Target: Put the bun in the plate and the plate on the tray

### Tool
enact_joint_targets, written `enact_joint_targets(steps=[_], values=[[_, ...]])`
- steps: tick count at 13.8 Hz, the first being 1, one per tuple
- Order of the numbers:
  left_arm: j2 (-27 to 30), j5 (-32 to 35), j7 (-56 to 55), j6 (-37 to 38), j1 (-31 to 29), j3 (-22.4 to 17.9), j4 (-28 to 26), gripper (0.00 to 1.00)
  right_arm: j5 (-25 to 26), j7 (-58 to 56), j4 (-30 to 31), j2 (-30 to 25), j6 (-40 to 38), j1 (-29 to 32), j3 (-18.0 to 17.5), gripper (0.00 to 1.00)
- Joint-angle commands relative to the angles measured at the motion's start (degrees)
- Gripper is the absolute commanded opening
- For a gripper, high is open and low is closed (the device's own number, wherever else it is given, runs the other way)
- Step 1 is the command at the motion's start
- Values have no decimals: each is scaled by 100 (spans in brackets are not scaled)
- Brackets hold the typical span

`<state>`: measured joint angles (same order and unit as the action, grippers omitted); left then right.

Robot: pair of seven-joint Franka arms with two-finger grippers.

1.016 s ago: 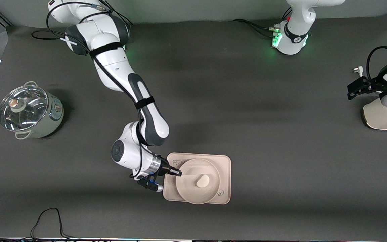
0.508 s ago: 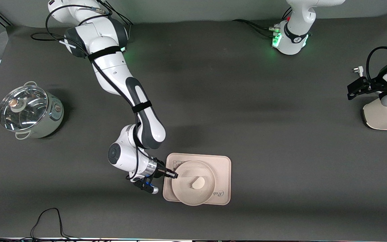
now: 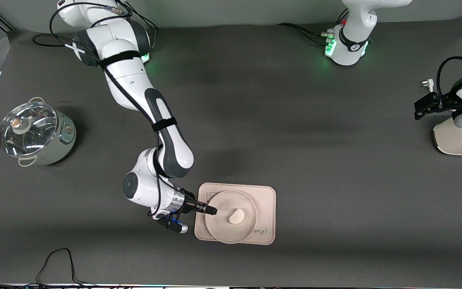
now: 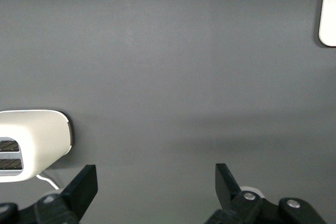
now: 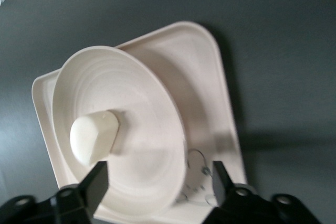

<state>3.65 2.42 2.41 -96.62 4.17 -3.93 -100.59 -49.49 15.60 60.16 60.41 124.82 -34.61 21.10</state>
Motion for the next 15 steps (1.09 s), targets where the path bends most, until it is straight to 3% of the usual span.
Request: enact_joint_targets(steps=[1,5,9,12,15], values=[[-40,13,84,-6,-3,6,83,100,1042,-91,415,-1001,-904,112,157,100],[-40,21,66,-6,-3,6,92,100,2555,-1092,1382,-2653,-1687,121,402,100],[-40,30,66,-6,-3,6,92,100,3716,-1252,1463,-3595,-2619,121,561,100],[-31,30,66,-6,-3,6,110,100,3806,-1243,1481,-4123,-3243,86,808,100],[-31,30,66,-6,-3,6,119,100,3938,-1322,1594,-4396,-3342,95,966,100]])
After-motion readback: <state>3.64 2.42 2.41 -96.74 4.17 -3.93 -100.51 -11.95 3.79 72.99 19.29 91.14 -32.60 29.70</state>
